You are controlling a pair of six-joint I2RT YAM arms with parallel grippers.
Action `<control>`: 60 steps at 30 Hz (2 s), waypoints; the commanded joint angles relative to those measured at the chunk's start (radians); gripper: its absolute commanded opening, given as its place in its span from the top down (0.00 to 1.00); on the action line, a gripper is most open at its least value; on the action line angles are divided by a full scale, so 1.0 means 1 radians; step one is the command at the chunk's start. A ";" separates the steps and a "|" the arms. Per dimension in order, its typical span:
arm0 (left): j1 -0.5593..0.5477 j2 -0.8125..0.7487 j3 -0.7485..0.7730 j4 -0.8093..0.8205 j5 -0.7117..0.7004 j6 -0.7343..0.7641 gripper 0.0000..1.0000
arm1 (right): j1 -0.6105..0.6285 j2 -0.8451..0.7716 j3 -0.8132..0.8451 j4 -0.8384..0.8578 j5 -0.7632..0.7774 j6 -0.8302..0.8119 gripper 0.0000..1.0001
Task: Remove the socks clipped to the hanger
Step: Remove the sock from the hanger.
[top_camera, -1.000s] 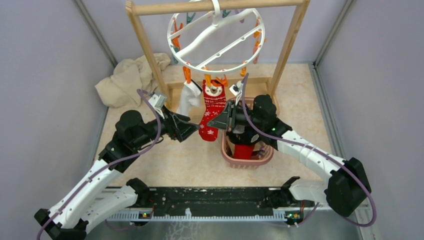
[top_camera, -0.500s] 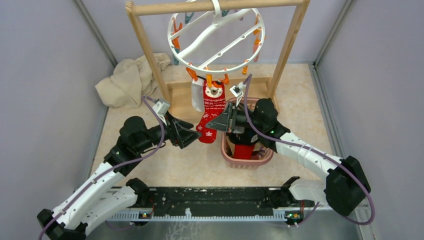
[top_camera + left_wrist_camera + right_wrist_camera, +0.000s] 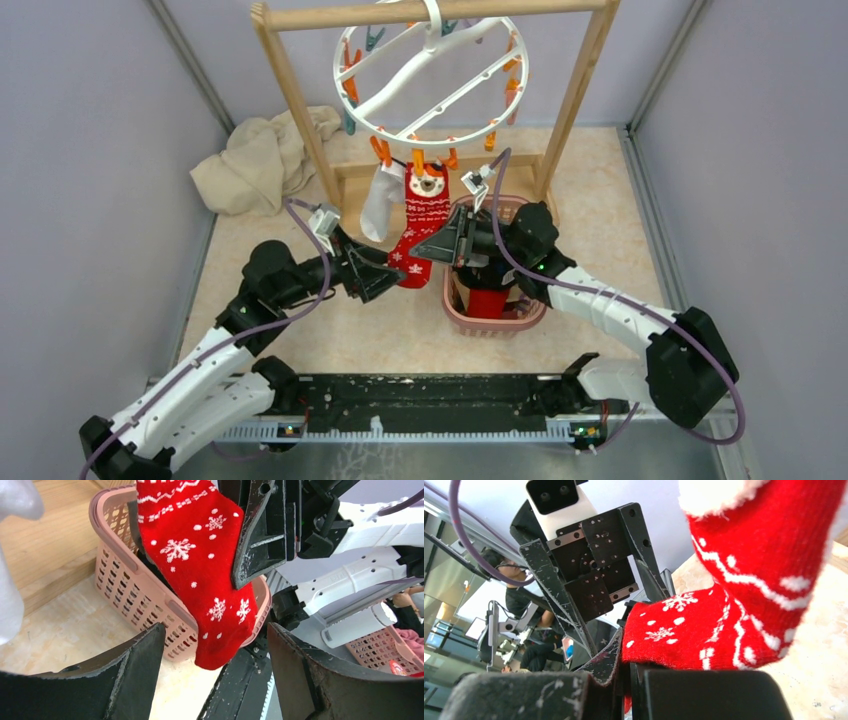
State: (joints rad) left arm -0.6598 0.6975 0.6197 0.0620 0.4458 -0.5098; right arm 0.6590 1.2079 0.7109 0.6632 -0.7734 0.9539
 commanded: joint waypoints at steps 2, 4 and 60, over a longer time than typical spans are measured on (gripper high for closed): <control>-0.005 0.013 -0.035 0.151 0.044 -0.054 0.22 | 0.020 -0.001 -0.001 0.100 -0.011 0.018 1.00; -0.004 0.030 -0.036 0.175 0.054 -0.064 0.30 | 0.023 -0.001 -0.003 0.106 -0.008 0.020 1.00; -0.005 0.139 0.064 -0.080 -0.068 -0.003 1.00 | 0.031 0.194 0.396 0.243 0.390 -0.462 0.68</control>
State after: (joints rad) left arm -0.6598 0.8490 0.6598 -0.0311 0.3664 -0.5201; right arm 0.6807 1.3647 1.0279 0.7872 -0.3901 0.4728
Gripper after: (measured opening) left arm 0.016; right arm 0.319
